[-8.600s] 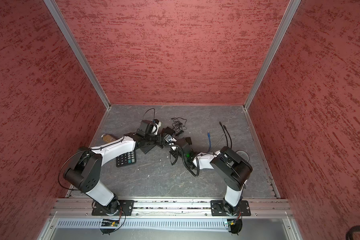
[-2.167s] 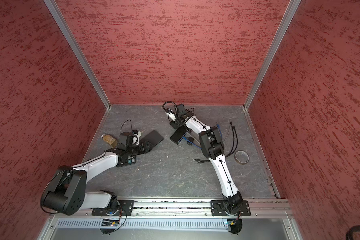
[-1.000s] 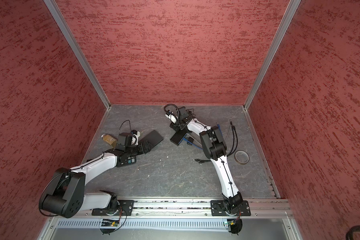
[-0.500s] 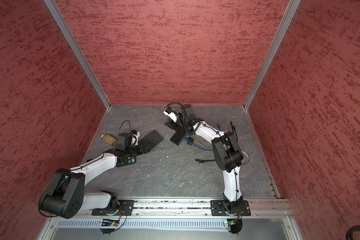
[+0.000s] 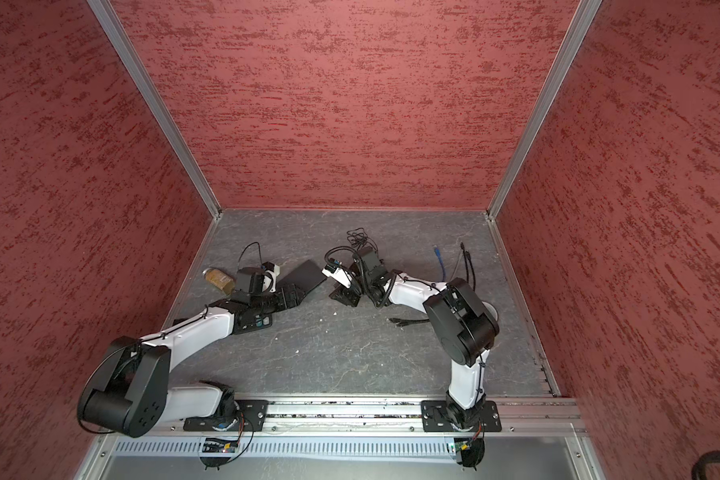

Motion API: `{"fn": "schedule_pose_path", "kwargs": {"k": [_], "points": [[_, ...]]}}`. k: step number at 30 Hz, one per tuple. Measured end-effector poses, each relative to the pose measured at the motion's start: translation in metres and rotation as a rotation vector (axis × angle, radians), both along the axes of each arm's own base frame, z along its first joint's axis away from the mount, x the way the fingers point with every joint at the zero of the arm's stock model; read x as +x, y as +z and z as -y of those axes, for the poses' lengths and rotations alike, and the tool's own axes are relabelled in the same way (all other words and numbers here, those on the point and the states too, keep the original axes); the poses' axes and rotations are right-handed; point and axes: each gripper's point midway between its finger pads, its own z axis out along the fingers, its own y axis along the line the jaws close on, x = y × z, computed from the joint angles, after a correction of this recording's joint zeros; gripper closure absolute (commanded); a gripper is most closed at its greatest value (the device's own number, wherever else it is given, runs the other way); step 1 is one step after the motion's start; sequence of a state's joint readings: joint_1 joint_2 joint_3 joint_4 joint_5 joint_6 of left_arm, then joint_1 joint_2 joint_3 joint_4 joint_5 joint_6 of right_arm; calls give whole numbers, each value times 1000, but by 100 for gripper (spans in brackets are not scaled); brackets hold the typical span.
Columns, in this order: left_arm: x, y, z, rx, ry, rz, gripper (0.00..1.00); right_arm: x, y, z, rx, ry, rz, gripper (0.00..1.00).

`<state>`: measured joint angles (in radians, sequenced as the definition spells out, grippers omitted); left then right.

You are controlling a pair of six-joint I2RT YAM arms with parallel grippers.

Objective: Insert the plug into the switch port

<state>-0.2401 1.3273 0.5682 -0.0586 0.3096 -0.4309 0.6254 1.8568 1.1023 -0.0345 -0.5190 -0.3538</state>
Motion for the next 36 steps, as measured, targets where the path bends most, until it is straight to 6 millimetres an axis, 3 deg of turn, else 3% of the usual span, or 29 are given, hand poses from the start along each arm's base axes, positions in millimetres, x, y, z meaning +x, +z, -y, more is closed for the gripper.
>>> {"fn": "schedule_pose_path", "kwargs": {"k": [11,17,22,28,32,36], "points": [[0,0,0,1,0,0,0,29,-50,9,-114,-149,-23,63],[0,0,0,1,-1,0,0,34,-49,8,-125,-170,-9,49],[0,0,-1,1,3,0,0,34,-47,6,-122,-165,-14,47],[1,0,-2,1,4,0,0,37,-29,-2,-72,-160,-10,45],[1,1,-2,1,4,2,0,50,7,-11,-12,-176,42,46],[1,5,-2,-2,5,15,0,79,52,-17,59,-242,127,45]]}}
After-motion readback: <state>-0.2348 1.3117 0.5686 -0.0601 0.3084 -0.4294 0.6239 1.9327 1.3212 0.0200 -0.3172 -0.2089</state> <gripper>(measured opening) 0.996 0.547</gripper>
